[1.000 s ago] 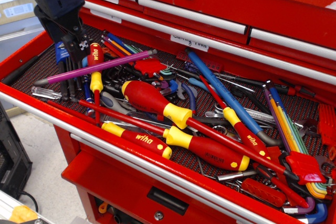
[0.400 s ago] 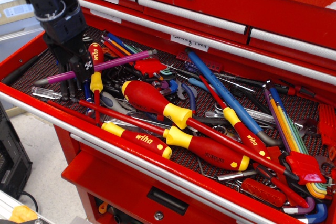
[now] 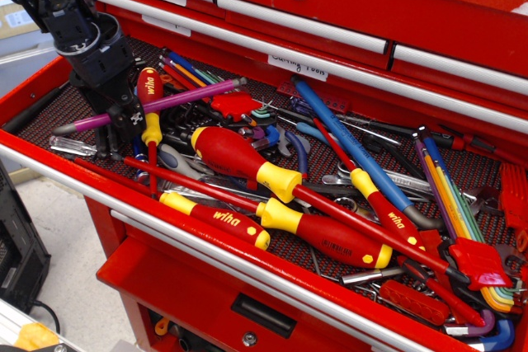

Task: Pick up violet Allen key

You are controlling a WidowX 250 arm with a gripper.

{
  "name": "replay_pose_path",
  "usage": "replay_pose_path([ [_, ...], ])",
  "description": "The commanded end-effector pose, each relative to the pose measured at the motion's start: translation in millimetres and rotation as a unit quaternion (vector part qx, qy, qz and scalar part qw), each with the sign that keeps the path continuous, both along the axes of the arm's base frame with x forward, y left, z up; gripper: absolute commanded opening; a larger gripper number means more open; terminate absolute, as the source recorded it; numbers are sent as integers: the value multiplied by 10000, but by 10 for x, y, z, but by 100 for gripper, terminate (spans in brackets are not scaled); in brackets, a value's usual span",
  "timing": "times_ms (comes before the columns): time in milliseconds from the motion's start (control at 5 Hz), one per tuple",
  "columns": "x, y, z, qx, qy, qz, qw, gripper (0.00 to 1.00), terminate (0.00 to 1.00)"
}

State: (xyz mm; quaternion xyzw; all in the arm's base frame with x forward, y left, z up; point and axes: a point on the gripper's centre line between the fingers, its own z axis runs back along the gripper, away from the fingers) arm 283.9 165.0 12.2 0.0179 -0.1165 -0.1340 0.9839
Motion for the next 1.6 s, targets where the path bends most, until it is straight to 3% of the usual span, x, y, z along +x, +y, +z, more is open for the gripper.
replay_pose_path([
  [0,21,7,107,228,-190,156,9994,0,0],
  [200,3,-24,175,352,-224,52,9991,0,0],
  [400,3,-15,368,702,-231,-344,9967,0,0],
  [800,21,186,1004,1421,-241,-1297,9810,0,0],
  [1200,-29,271,1624,1659,15,-1970,9663,0,0],
  [1400,-54,263,1750,1609,-64,-2203,9620,0,100],
])
